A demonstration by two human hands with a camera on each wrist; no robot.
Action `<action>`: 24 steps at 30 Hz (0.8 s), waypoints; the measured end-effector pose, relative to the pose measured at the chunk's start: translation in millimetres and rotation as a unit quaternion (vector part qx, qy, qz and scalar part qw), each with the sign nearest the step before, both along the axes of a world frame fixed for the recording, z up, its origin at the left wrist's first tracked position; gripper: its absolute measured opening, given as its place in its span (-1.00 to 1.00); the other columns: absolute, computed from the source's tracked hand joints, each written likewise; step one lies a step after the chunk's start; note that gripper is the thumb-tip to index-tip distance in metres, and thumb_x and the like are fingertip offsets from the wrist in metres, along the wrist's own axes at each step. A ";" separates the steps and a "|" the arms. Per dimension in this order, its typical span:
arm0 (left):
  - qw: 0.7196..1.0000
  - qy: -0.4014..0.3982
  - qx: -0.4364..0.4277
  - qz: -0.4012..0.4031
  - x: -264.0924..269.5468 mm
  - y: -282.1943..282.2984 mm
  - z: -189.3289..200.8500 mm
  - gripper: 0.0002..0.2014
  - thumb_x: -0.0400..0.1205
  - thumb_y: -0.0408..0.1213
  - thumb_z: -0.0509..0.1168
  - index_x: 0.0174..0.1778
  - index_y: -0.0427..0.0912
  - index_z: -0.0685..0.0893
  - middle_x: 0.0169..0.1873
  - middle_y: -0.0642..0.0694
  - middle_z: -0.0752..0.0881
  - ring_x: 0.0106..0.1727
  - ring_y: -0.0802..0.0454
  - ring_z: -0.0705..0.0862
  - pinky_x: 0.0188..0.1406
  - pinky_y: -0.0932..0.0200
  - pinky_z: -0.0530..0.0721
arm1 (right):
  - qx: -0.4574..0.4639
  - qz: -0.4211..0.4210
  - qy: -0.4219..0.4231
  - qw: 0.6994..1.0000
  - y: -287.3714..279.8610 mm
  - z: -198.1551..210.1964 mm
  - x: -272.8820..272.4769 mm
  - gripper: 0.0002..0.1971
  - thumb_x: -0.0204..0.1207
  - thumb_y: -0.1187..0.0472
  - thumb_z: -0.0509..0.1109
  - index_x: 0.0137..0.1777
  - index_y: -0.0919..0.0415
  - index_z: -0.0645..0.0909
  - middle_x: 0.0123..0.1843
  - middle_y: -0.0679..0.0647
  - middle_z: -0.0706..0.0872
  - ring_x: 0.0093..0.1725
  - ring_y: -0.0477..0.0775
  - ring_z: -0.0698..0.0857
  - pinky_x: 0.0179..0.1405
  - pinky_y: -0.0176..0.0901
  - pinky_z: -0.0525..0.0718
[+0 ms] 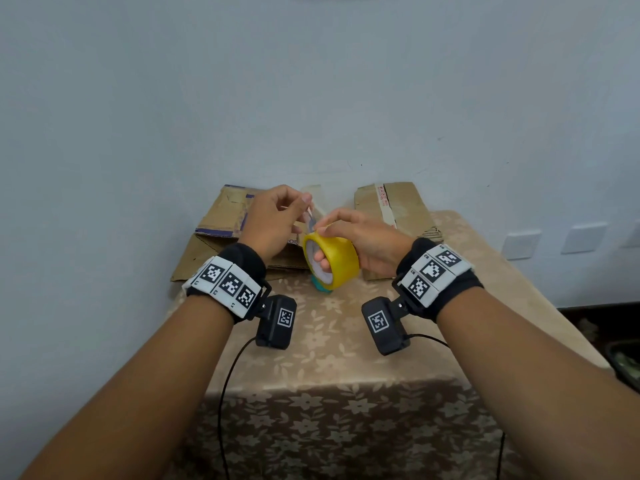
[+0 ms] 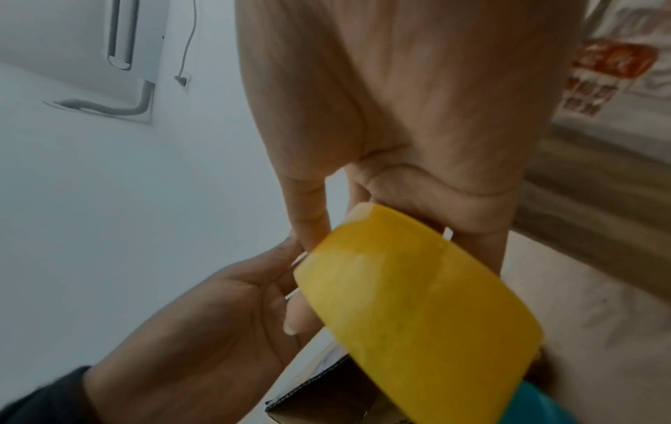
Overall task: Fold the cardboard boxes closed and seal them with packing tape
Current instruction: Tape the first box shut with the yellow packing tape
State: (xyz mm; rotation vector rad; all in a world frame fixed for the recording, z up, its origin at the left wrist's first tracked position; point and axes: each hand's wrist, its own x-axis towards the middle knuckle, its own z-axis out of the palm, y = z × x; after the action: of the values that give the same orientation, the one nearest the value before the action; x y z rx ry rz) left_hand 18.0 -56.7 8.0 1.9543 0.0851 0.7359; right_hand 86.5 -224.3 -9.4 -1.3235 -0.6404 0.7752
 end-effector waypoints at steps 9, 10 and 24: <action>0.999 -0.022 0.030 -0.031 -1.2 -12.0 -2.4 -0.84 0.75 -0.36 0.33 0.00 -0.41 0.74 -0.16 -0.12 0.81 -0.18 0.05 0.77 -0.21 0.20 0.75 | -0.007 0.004 0.033 0.999 -0.4 -4.5 1.9 -0.95 0.70 0.35 0.39 0.10 0.30 0.60 -0.21 0.43 0.74 -0.39 0.26 0.73 -0.29 0.02 0.80; 0.999 -0.024 0.028 -0.030 -1.1 -12.6 -2.2 -0.83 0.76 -0.36 0.33 0.00 -0.41 0.74 -0.15 -0.13 0.81 -0.18 0.06 0.77 -0.21 0.21 0.76 | -0.008 0.002 0.028 1.000 -1.2 -4.9 2.9 -0.95 0.69 0.35 0.41 0.09 0.30 0.61 -0.20 0.44 0.74 -0.38 0.26 0.73 -0.28 0.04 0.80; 0.999 -0.008 -0.042 0.029 5.3 -10.2 -9.5 -0.82 0.75 -0.31 0.35 -0.10 -0.30 0.78 -0.16 -0.16 0.78 -0.24 0.19 0.73 -0.27 0.20 0.76 | -0.018 0.009 -0.008 1.000 -2.0 -8.5 4.4 -0.95 0.66 0.35 0.46 0.00 0.32 0.63 -0.13 0.48 0.75 -0.26 0.34 0.76 -0.26 0.10 0.80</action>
State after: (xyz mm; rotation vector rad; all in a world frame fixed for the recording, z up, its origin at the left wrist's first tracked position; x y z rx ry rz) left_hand 23.4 -66.9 -1.4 1.8715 0.1599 0.7741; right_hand 90.9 -226.2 -17.9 -1.3592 -0.6541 0.7958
